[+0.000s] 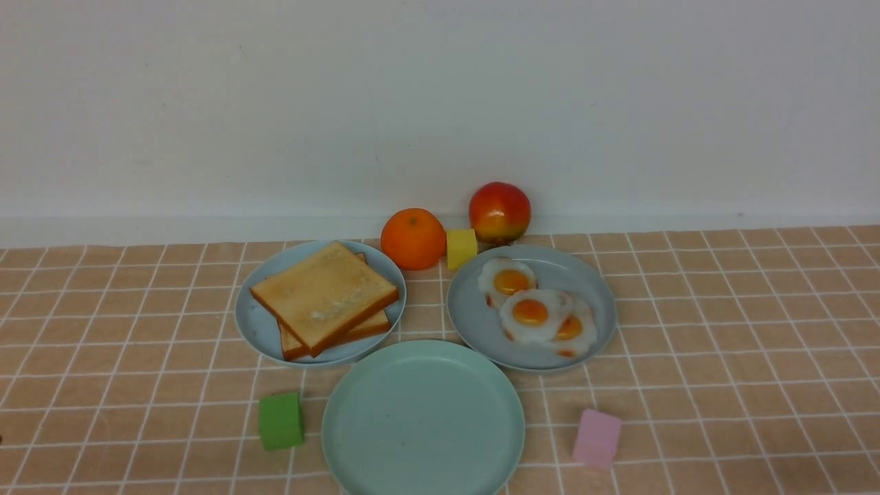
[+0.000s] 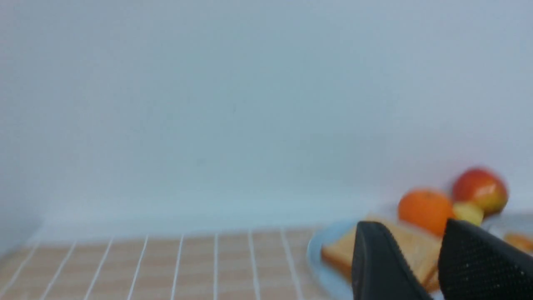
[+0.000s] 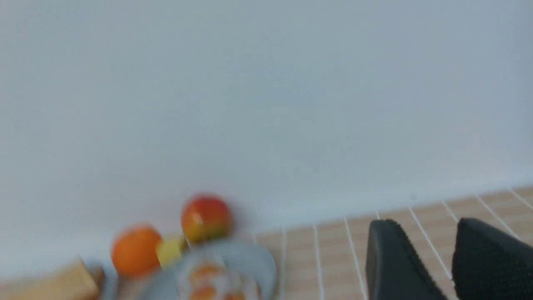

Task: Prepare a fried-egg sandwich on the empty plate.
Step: Use the left arm to grab a slice of bread

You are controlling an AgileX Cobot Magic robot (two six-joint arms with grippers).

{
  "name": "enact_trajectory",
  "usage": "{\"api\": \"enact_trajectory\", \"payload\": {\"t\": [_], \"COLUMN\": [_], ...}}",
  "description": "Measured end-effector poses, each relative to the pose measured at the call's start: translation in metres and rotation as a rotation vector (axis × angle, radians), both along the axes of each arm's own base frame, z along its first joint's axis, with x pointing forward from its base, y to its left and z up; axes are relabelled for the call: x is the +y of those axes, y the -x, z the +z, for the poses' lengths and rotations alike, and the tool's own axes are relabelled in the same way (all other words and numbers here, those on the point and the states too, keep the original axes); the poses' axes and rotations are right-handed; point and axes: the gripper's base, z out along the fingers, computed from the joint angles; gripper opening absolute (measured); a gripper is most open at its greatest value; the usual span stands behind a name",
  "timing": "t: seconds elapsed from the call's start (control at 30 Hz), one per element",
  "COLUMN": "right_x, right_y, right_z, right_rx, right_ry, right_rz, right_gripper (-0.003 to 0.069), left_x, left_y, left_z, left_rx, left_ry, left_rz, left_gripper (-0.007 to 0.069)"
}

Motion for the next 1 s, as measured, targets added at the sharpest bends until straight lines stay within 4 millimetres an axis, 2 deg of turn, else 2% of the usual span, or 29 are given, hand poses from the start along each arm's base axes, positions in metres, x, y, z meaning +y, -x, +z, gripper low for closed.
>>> {"api": "enact_trajectory", "payload": {"t": [0.23, 0.33, 0.43, 0.47, 0.53, 0.57, 0.6, 0.63, 0.67, 0.73, 0.77, 0.8, 0.83, 0.87, 0.93, 1.0], "right_x": [-0.003, -0.003, -0.004, -0.004, -0.004, -0.004, -0.003, -0.003, -0.003, -0.001, 0.000, 0.000, 0.001, 0.002, 0.003, 0.004], "right_y": [0.004, 0.006, 0.011, 0.016, 0.023, 0.022, 0.025, 0.026, 0.025, 0.019, 0.015, 0.017, 0.009, 0.001, -0.014, -0.032], "right_z": [0.016, 0.024, 0.040, 0.060, 0.083, 0.083, 0.106, 0.118, 0.128, 0.166, 0.179, 0.182, 0.199, 0.206, 0.215, 0.214], "right_rx": [-0.175, -0.233, -0.270, -0.305, -0.334, -0.331, -0.336, -0.329, -0.326, -0.278, -0.249, -0.255, -0.190, -0.143, -0.031, 0.102], "right_ry": [-0.117, -0.161, -0.197, -0.212, -0.216, -0.216, -0.214, -0.211, -0.208, -0.182, -0.175, -0.174, -0.157, -0.144, -0.109, -0.066], "right_rz": [0.000, 0.008, 0.023, 0.036, 0.045, 0.045, 0.051, 0.054, 0.056, 0.059, 0.060, 0.061, 0.061, 0.058, 0.047, 0.029], "right_gripper": [0.0239, 0.0239, 0.0239, 0.0239, 0.0239, 0.0239, 0.0239, 0.0239, 0.0239, 0.0239, 0.0239, 0.0239, 0.0239, 0.0239, 0.0239, 0.0239], "left_x": [-0.003, -0.005, -0.005, -0.003, 0.000, 0.000, 0.002, 0.003, 0.004, 0.005, 0.005, 0.005, 0.004, 0.003, 0.002, -0.001], "left_y": [0.003, 0.008, 0.013, 0.016, 0.020, 0.021, 0.024, 0.026, 0.025, 0.019, 0.016, 0.015, 0.006, -0.002, -0.019, -0.046], "left_z": [0.010, 0.021, 0.031, 0.040, 0.055, 0.057, 0.074, 0.088, 0.093, 0.136, 0.148, 0.150, 0.170, 0.180, 0.188, 0.184], "left_rx": [-0.107, -0.230, -0.331, -0.366, -0.401, -0.406, -0.432, -0.445, -0.440, -0.402, -0.373, -0.364, -0.271, -0.195, -0.026, 0.206], "left_ry": [0.015, 0.112, 0.231, 0.317, 0.411, 0.417, 0.478, 0.513, 0.537, 0.633, 0.661, 0.667, 0.715, 0.739, 0.761, 0.763], "left_rz": [-0.036, -0.098, -0.156, -0.175, -0.192, -0.193, -0.206, -0.215, -0.218, -0.235, -0.239, -0.239, -0.229, -0.211, -0.157, -0.068], "left_gripper": [0.0238, 0.0238, 0.0238, 0.0238, 0.0238, 0.0238, 0.0238, 0.0238, 0.0238, 0.0238, 0.0238, 0.0238, 0.0238, 0.0238, 0.0238, 0.0238]}}
